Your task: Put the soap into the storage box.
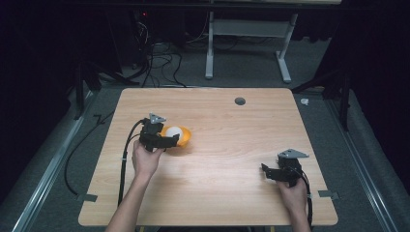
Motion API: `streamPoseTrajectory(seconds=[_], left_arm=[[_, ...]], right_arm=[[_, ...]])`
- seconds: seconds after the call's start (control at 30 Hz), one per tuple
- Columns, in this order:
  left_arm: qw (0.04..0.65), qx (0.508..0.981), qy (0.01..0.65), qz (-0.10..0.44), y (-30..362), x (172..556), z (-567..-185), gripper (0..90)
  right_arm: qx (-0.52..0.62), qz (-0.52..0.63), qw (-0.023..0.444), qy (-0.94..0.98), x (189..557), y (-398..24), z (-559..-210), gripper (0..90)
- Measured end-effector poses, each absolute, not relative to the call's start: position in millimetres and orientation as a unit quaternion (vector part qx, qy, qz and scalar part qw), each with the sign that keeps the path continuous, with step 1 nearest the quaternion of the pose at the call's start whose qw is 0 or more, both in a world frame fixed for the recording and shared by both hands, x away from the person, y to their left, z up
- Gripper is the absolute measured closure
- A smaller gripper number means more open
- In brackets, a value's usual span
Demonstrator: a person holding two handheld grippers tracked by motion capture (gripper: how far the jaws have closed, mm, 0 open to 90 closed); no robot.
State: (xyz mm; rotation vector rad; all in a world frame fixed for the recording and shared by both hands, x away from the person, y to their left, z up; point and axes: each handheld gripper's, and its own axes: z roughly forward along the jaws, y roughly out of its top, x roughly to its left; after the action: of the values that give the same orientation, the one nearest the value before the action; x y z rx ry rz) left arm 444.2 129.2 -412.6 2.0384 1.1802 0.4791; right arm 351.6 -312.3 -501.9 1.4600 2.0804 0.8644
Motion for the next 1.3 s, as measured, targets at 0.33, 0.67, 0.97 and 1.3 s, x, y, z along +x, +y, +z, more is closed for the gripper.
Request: streamPoseTrajectory(seconds=[0.33, 0.67, 0.97, 1.3], left_arm=[[0.368, 0.784, 0.465, 0.184, 138.9, 435.0, -411.9, 20.0], [0.375, 0.781, 0.464, 0.184, 144.5, 425.4, -408.4, 20.1], [0.364, 0.78, 0.468, 0.199, 151.5, 413.5, -413.5, 20.2], [0.371, 0.775, 0.473, 0.195, 158.8, 403.8, -417.7, 20.3]], right_arm=[[0.529, 0.314, 0.227, 0.755, 351.6, -312.2, -501.9, 22.5], [0.528, 0.313, 0.227, 0.756, 351.6, -312.1, -501.9, 22.4], [0.528, 0.312, 0.228, 0.756, 351.6, -312.1, -501.9, 22.4], [0.527, 0.312, 0.228, 0.756, 351.6, -312.1, -502.0, 22.5]])
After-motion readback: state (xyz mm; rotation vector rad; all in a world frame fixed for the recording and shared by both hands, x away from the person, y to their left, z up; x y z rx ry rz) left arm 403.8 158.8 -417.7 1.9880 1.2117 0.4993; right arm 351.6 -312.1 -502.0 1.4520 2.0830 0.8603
